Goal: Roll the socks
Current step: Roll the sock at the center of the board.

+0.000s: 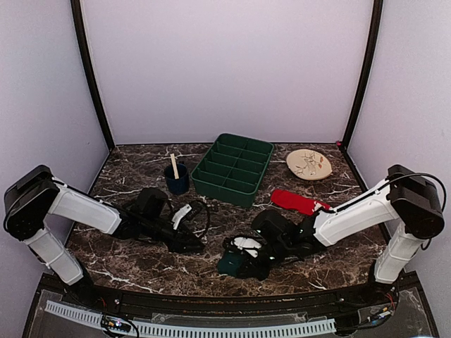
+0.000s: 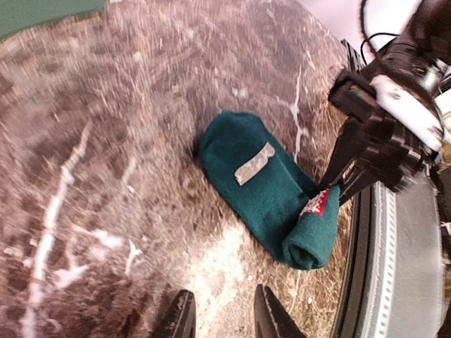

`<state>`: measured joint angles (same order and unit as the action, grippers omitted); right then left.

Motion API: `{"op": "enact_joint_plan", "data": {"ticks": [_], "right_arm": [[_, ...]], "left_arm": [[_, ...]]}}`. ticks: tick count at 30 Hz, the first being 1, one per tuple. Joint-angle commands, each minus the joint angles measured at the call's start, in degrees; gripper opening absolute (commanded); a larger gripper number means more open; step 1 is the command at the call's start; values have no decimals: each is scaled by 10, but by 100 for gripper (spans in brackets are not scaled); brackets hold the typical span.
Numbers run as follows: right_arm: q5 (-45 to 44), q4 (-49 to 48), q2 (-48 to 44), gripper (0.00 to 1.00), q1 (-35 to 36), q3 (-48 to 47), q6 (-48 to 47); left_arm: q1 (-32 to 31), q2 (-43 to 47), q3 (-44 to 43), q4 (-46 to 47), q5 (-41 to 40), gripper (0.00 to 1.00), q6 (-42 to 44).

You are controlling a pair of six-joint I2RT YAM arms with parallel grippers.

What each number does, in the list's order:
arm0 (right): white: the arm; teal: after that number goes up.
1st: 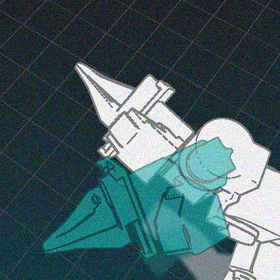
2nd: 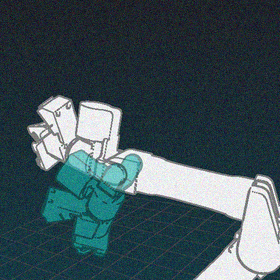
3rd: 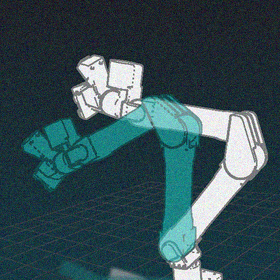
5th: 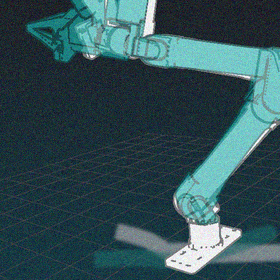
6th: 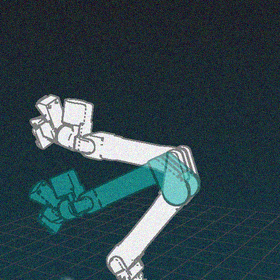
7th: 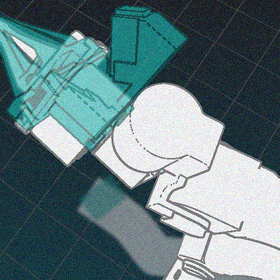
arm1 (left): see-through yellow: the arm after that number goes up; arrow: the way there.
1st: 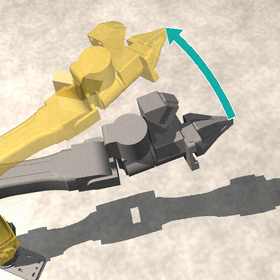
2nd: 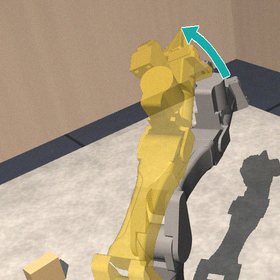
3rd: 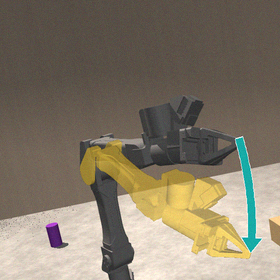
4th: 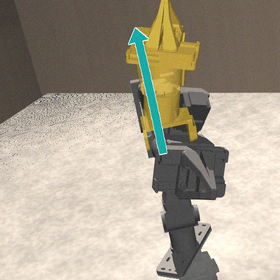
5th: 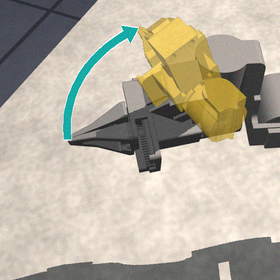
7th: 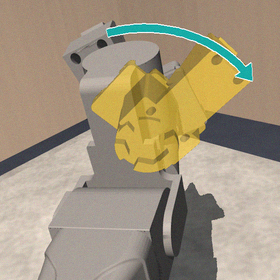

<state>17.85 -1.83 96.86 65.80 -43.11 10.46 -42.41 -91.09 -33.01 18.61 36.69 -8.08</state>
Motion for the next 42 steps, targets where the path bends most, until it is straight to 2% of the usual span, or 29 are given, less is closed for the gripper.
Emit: {"op": "enact_joint_plan", "data": {"ticks": [1,7,16,29,42], "right_arm": [[108,18,14,0,-34,-1,35],[203,51,37,0,-62,-30,56],[296,71,59,0,-94,-43,97],[340,96,87,0,-109,-59,113],[354,96,94,0,-112,-60,113]], "left_arm": [[-18,44,23,71,-51,32,29],[-82,62,14,51,-110,32,111],[-137,38,-4,53,-117,33,166],[-193,-6,-75,-28,-90,35,257],[-210,-58,-98,-52,-77,35,290]]}}
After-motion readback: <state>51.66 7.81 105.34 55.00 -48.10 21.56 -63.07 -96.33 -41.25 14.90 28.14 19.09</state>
